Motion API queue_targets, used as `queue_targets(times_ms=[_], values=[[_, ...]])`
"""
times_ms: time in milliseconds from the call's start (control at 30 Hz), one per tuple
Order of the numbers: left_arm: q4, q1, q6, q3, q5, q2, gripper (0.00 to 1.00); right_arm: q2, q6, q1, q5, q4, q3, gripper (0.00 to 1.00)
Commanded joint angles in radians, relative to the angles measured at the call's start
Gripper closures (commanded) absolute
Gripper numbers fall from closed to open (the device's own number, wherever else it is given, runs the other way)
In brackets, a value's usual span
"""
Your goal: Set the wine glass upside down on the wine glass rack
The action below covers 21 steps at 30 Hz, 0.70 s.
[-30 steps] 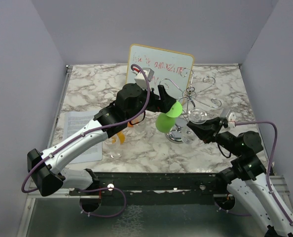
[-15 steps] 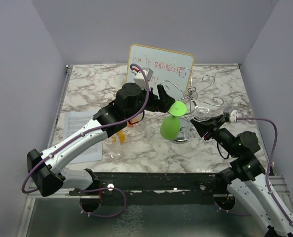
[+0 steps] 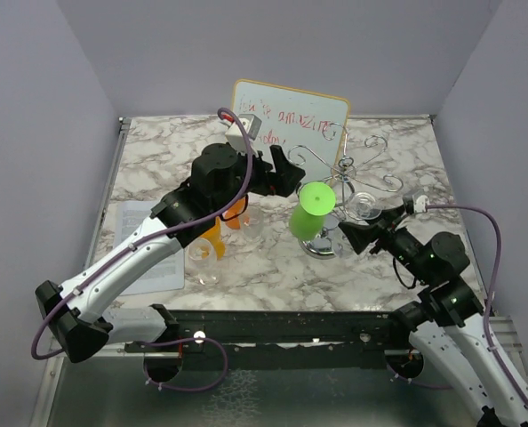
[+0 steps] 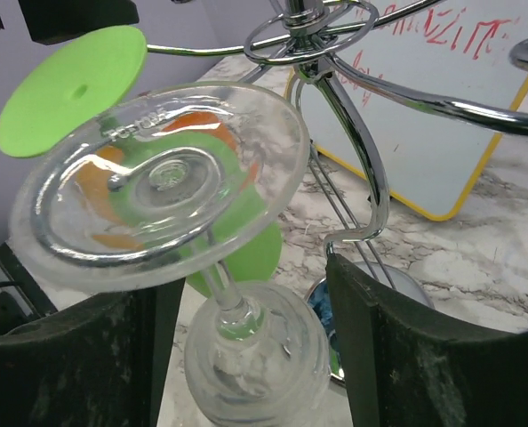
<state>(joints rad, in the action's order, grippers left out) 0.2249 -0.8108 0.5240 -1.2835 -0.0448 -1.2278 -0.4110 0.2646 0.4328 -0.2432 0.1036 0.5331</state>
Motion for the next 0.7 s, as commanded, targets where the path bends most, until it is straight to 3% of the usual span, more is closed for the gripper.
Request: queue_targets(times_ms=[0,133,300,467,600,667], values=[[0.046,0.010,-0.043,-0.038,-0.021,0.052,0.03,0.070,0.027,0.000,0.016,0.113,0.060,0.28],[0.086,0.013,-0.066,-0.042,-0.073,0.077,0.02,0.131,0.029,0.001,0.054,0.221,0.111,0.27],[0.130,0.015,-0.043,-0.010,-0.149,0.119,0.02,0.208,0.021,0.001,0.216,0.397,0.206,0.27],[0.196,0.016,0.008,0.051,-0.206,0.157,0.03,0.247,0.005,0.001,0.238,0.489,0.297,0.27],[0.240,0.016,0.025,0.094,-0.254,0.177,0.11,0.273,-0.005,0.002,0.253,0.506,0.339,0.27],[0.251,0.016,0.023,0.107,-0.272,0.178,0.24,0.276,0.008,0.001,0.299,0.505,0.360,0.28]])
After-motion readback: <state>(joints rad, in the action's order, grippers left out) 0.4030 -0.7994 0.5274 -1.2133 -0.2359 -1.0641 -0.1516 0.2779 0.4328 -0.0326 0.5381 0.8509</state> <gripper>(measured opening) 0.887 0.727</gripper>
